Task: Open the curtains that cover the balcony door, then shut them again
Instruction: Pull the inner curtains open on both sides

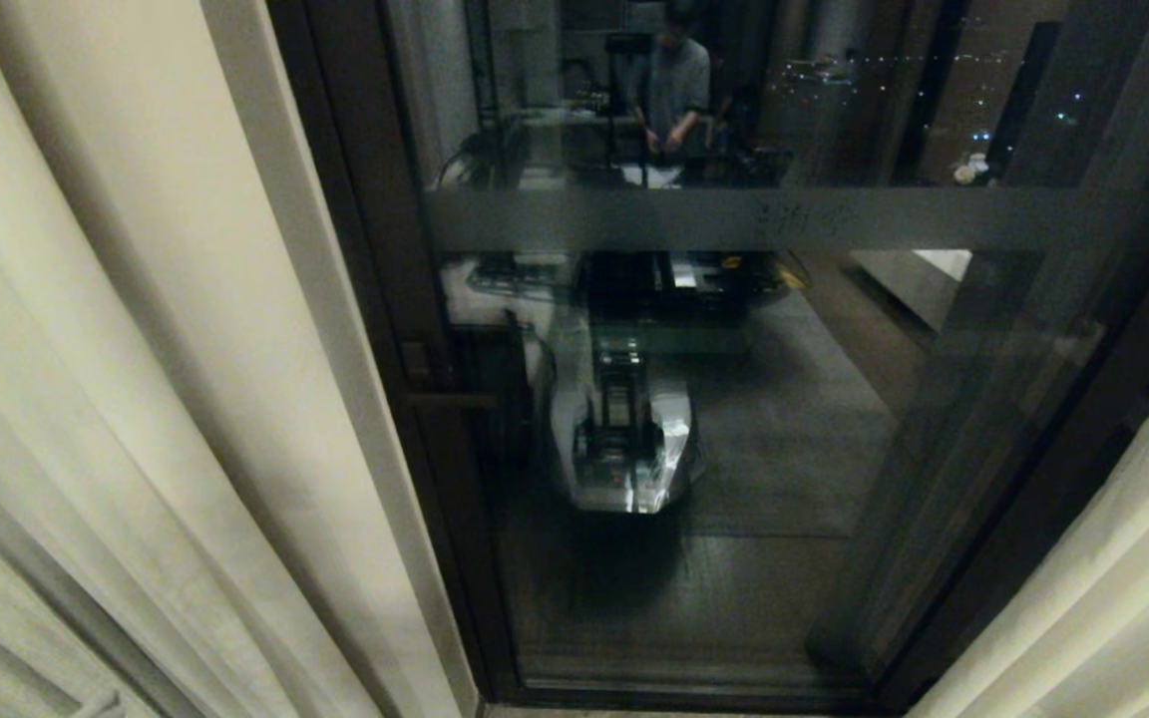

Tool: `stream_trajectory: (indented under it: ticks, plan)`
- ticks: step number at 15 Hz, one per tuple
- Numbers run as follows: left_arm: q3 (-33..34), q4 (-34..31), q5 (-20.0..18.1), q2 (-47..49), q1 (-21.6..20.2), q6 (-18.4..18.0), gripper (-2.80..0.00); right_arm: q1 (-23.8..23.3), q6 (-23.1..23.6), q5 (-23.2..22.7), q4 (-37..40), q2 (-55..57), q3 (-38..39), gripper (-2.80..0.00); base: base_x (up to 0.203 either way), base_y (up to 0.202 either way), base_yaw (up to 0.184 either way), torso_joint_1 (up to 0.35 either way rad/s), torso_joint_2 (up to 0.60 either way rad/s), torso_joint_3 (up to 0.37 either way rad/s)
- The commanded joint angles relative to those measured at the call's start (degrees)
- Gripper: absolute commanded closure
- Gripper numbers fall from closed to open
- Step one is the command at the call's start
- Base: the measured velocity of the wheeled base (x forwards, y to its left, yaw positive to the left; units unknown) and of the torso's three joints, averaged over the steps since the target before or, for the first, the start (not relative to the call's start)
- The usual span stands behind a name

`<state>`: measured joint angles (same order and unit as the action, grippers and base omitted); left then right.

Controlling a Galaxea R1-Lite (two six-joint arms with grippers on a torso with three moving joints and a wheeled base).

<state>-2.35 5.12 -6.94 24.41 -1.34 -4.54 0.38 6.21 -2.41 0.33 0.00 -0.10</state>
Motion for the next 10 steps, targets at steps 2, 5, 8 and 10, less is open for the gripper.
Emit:
stream_trajectory:
  ticks: [2,5,8,10]
  plan:
    - [1.8,-5.3,6.0,-17.1,0.8,1.9,0.00,0.0,0.1,0.0,0.0,0.1,0.0,0.00,0.000,0.000,0.000,0.000,0.00,0.000]
    - [1.9,-6.4,7.2,-23.4,1.3,2.6,0.00,0.1,0.1,0.0,0.0,0.1,0.0,0.00,0.000,0.000,0.000,0.000,0.00,0.000]
    - [2.0,-6.3,6.5,-24.4,1.3,2.8,0.00,0.0,0.0,0.0,0.0,0.1,0.0,0.00,0.000,0.000,0.000,0.000,0.00,0.000]
    - [2.1,-6.3,6.6,-24.4,1.3,2.8,0.00,0.0,0.0,0.0,0.0,0.1,0.0,0.00,0.000,0.000,0.000,0.000,0.00,0.000]
